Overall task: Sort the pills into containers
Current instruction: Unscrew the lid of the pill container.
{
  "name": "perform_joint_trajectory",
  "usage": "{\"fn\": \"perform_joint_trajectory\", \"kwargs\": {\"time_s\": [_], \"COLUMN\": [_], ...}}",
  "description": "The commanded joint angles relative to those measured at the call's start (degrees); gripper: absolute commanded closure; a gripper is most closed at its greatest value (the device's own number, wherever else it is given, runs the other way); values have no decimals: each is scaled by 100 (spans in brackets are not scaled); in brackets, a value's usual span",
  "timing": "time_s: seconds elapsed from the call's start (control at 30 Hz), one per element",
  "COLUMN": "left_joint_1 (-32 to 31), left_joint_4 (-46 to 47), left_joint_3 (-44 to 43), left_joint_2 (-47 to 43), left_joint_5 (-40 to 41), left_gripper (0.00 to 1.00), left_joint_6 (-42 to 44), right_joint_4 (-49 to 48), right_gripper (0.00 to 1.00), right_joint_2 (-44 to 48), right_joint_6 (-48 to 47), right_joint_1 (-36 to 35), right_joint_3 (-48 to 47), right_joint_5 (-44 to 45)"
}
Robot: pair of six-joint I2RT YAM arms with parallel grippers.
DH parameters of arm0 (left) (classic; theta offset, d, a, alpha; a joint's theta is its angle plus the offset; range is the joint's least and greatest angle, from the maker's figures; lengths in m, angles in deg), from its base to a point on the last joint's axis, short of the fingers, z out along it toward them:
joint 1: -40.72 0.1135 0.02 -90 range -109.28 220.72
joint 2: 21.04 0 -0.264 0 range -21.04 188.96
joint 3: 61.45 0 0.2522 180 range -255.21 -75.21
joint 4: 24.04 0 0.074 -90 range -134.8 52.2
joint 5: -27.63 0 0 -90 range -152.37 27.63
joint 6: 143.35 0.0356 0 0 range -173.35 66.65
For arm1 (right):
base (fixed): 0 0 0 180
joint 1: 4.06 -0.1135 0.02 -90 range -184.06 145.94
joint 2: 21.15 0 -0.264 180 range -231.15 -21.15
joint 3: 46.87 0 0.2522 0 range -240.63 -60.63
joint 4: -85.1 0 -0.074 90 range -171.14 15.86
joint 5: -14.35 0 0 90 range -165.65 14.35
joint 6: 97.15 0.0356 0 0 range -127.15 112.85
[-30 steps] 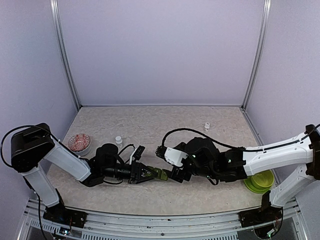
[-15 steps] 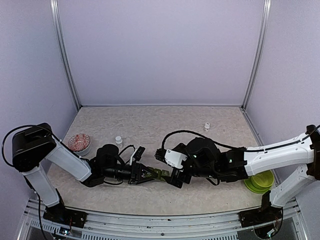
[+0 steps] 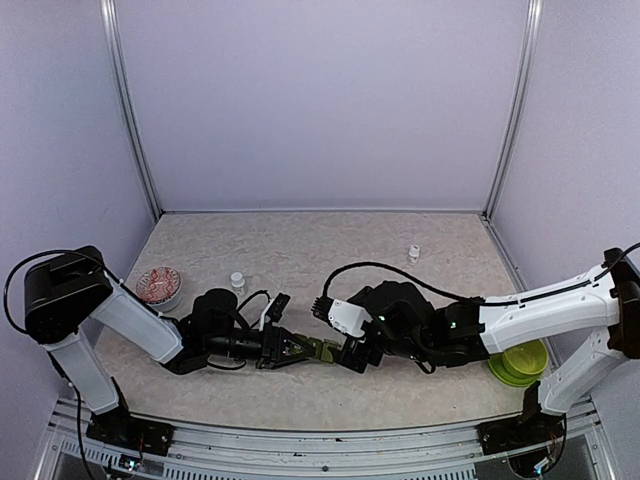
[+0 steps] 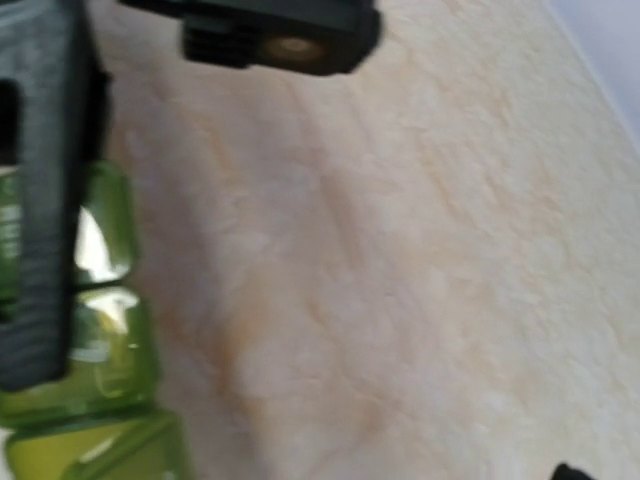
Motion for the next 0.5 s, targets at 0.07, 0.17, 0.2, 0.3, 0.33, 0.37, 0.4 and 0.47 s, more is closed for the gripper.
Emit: {"fn": "perform_joint_trajectory", "kwargs": {"time_s": [0.07,0.17,0.2,0.3,0.33,0.37,0.4,0.47], "left_joint_1": [-37,-37,-37,-46,-46,-46,-46,-46], "left_joint_4": [182,200,202,207,206,204,201,201], "left_joint_3": [62,60,49,45,41,32,27,9], "left_joint_2": [-2,8,9,9,8,4,15,17], "left_joint_5": [-26,-36,-42,-60,-67,-76,-90,-117], "left_gripper": [74,73,73,74,73,74,73,74], "left_joint_6": [73,64,57,69,66,68,64,73], "right_joint_4": [-225,-242,-241,-237,-230,-224,-226,-223], "right_gripper": [0,0,0,0,0,0,0,0], "right_joint_2": [83,41,22,-64,-91,-112,-130,-170], "right_joint_6": [59,62,62,66,69,56,66,60], "right_joint_1": [58,78,94,120,133,145,160,194], "right_joint_3": [-8,-36,-46,-110,-142,-164,-188,-231], "right_joint_5": [681,825,868,1057,1110,1134,1149,1145]}}
